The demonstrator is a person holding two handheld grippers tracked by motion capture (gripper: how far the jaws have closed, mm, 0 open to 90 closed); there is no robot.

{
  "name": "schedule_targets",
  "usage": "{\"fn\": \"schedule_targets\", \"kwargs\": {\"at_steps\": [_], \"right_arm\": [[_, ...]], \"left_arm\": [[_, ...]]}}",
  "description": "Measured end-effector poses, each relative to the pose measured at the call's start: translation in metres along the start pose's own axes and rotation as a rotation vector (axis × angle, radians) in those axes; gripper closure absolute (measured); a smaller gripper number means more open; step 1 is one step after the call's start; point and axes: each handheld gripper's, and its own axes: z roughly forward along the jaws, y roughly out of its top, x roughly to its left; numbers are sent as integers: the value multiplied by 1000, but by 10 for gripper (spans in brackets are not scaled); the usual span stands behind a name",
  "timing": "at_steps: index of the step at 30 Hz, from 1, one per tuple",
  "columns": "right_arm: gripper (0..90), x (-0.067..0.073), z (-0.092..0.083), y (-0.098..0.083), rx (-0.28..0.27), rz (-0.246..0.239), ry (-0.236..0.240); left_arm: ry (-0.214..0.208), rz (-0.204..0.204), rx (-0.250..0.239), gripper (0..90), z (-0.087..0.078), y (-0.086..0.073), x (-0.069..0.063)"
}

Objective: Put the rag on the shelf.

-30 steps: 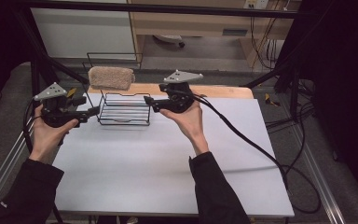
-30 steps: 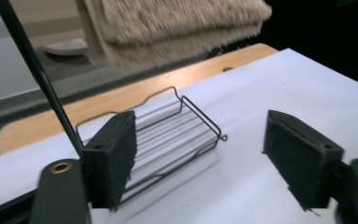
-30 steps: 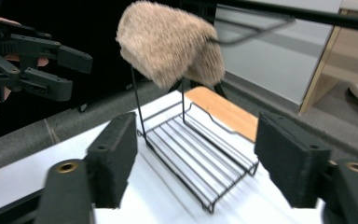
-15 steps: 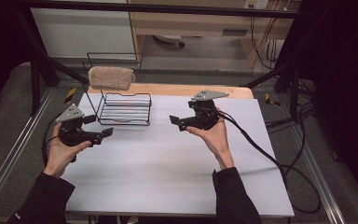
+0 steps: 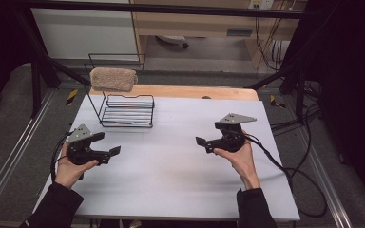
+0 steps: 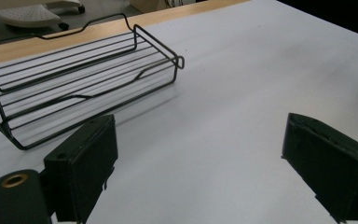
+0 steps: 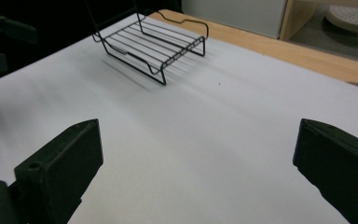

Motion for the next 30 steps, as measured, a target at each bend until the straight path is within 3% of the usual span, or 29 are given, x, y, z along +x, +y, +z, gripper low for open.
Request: {"fn": "schedule_targets", "kwargs": {"at_steps": [9,12,20,30], "right_arm": [[6,-17,-16,-46,42,51,-8],[5,-22,-21,-59,60,40,-11],[5,-31,-34,-88,80,51,-27],[5,-41,-48,-116,102,77,-30]], "left_arm": [[-8,-1,32,109,6,-24,-4],[-5,11,52,109,8,-31,-4],[-14,46,79,107,12,-39,-8],[-24,54,98,105,14,-48,-11]]}}
